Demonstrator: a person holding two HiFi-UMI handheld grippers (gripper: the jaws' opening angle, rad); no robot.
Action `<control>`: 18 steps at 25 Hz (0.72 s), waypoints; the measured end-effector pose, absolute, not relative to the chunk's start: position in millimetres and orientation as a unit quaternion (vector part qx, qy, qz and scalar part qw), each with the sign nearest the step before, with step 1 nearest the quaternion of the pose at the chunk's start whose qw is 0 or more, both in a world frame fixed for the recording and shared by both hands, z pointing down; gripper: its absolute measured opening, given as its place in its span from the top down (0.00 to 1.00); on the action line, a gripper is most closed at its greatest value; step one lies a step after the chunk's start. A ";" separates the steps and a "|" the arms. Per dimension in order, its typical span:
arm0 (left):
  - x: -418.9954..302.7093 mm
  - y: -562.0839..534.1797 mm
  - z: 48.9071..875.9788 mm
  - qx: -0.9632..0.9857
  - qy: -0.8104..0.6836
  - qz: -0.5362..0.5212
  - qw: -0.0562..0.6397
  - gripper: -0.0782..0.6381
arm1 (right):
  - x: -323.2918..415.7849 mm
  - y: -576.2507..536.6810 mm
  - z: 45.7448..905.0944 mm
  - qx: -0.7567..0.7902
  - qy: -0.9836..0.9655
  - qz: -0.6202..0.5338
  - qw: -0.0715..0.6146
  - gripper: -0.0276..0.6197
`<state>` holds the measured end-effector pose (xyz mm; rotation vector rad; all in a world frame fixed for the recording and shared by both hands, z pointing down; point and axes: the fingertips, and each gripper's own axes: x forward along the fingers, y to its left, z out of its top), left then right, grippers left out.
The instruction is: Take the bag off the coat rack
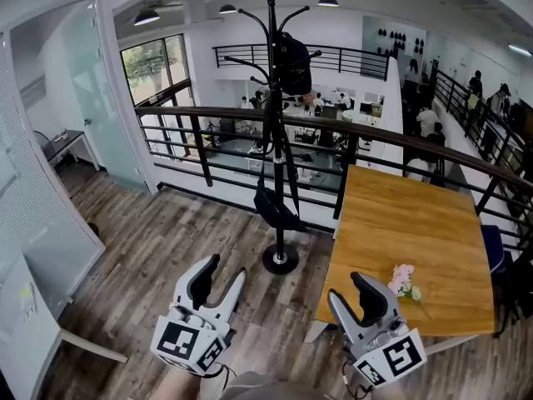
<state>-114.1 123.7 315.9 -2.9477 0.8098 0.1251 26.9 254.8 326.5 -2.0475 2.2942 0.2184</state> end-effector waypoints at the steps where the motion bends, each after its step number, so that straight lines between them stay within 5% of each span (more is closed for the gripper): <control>1: -113.8 123.2 315.5 -0.961 0.272 0.042 0.041 0.59 | 29.8 255.3 329.7 -0.664 0.744 0.069 0.027 0.65; 18: -69.2 53.2 357.5 -0.961 0.274 0.009 0.029 0.59 | 83.4 188.9 378.4 -0.690 0.723 0.034 0.005 0.62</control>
